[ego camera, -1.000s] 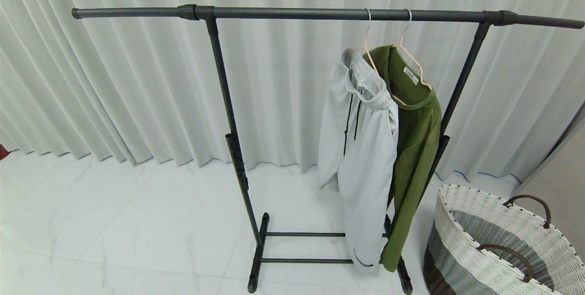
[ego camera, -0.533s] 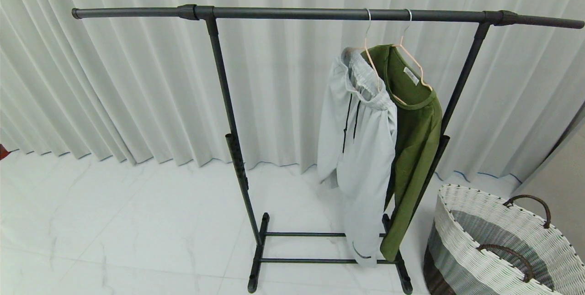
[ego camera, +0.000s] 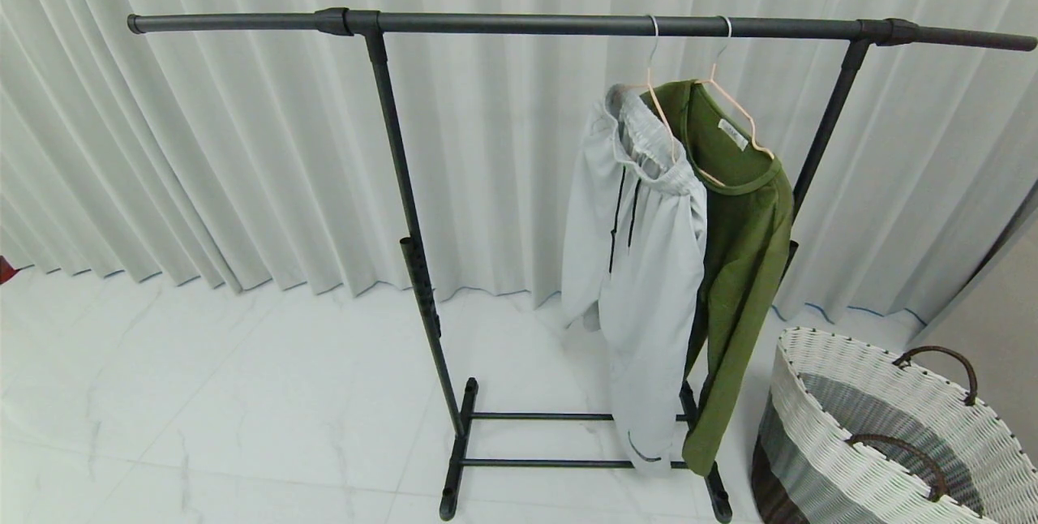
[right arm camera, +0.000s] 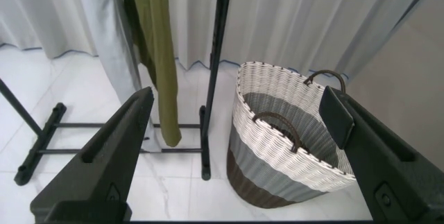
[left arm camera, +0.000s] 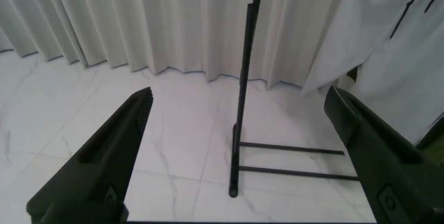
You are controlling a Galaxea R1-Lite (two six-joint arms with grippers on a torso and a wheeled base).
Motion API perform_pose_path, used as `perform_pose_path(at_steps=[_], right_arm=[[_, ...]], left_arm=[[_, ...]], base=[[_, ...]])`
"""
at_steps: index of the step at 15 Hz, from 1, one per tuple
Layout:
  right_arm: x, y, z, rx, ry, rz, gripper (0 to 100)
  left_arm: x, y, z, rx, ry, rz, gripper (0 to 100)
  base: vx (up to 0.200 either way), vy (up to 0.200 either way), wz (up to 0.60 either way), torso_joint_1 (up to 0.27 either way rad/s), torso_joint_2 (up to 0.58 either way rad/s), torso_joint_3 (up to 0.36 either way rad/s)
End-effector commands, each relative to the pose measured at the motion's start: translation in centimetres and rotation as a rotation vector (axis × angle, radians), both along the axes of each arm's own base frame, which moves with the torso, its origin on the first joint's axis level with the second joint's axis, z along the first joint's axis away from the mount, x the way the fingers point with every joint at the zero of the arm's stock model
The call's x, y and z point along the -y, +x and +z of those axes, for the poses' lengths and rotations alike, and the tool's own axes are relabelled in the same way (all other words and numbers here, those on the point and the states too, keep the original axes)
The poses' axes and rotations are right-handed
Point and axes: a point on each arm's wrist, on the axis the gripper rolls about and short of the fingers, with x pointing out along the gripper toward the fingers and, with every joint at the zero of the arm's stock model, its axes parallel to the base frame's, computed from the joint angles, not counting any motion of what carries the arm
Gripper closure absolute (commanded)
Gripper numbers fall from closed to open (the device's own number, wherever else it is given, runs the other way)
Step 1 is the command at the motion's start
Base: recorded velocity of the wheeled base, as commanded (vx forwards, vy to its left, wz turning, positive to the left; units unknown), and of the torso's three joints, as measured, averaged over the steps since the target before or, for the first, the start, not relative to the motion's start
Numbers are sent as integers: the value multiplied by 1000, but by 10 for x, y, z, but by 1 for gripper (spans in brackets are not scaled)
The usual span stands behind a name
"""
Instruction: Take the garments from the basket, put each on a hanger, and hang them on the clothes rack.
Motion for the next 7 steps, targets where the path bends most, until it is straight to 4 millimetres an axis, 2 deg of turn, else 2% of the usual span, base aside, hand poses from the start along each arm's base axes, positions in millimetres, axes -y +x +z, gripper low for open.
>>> perform_pose_path(at_steps=[1,7], right_arm=[[0,0,0,0,1,0,0],[0,0,0,0,4,0,0]], left_arm=[[0,0,0,1,0,0,0],[0,0,0,1,0,0,0]], base=[[0,0,0,0,0,0],[0,0,0,0,0,0]])
